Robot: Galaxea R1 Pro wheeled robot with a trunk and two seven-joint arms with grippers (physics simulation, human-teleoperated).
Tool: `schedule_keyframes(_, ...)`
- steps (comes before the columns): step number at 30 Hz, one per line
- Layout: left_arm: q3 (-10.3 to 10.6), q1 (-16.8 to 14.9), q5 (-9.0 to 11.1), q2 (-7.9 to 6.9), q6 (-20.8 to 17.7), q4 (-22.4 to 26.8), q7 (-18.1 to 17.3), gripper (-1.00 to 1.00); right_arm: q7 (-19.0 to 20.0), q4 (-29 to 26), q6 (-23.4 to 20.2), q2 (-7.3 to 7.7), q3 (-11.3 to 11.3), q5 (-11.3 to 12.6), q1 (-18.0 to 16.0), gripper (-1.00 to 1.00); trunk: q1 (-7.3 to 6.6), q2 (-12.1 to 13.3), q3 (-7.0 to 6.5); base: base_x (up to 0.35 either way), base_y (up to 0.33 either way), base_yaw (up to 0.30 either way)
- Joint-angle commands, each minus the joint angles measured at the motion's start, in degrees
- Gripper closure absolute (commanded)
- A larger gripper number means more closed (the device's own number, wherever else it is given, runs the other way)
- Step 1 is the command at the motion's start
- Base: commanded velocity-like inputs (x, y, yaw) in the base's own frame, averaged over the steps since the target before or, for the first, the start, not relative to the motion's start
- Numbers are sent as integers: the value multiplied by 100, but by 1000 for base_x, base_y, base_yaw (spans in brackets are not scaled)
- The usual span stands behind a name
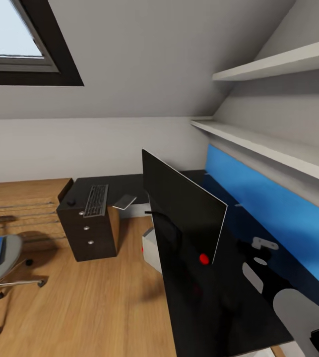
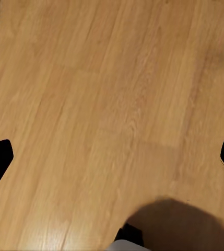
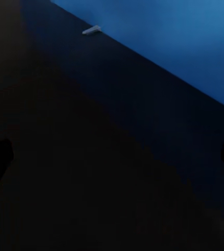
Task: In the bedroom, organize the workspace by keeping the computer under the desk, ensuring the monitor is on the desk, placing the keyboard on the desk next to the monitor, placing the mouse on the desk next to the keyboard, moving the folder from the swivel chair onto the desk next to the mouse, stacking the notebook on top of the folder with the pen on top of the notebook, and positioning the swivel chair next to the desk.
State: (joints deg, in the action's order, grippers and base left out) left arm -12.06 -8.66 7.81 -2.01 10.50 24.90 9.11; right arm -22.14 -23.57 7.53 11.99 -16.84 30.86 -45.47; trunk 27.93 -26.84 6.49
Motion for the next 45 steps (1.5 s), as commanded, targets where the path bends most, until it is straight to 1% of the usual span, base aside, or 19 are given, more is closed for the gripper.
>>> schedule_keyframes(1,11,-4,59,-1,22,-3,3,-100,-27,0,29,5,-47,61,-6,-100,5,-10,11,216,0,0)
schedule_keyframes(4,11,-4,58,-1,22,-3,3,-100,-19,-4,29,1,-61,60,-6,-100,5,-10,11,157,0,0)
schedule_keyframes(6,11,-4,58,-1,22,-3,3,-100,64,-10,29,-1,-118,60,-6,-100,5,-10,11,97,0,0)
schedule_keyframes(7,11,-4,58,3,22,-3,3,-100,400,-11,29,-3,-240,56,-6,-100,5,-10,11,35,0,0)
schedule_keyframes(9,11,-4,57,5,22,-3,3,-100,597,-6,29,-3,-284,54,-6,-100,5,-10,11,25,0,0)
schedule_keyframes(10,11,-4,56,6,22,-3,3,-100,757,-4,29,-1,-313,53,-6,-100,5,-10,11,14,0,0)
schedule_keyframes(12,11,-4,57,7,22,-3,3,-100,867,-2,29,1,-332,53,-6,-100,5,-10,11,10,0,0)
schedule_keyframes(19,11,-4,55,8,22,-3,3,-100,1052,-15,48,5,-371,52,-6,-100,5,-10,11,4,0,0)
schedule_keyframes(29,11,-4,54,8,22,-3,3,-100,1228,-24,216,5,-389,52,-6,-100,5,-10,11,0,0,0)
schedule_keyframes(33,11,-4,50,8,22,-4,3,-100,1383,-25,232,5,-401,50,-6,-100,5,-10,11,0,0,0)
schedule_keyframes(39,11,-4,47,8,22,-3,2,-100,1688,-25,239,5,-606,46,-6,-100,5,-10,11,0,0,0)
schedule_keyframes(45,11,-4,46,8,22,-3,2,-100,1848,-27,240,5,-797,50,-6,-100,5,-10,11,0,0,0)
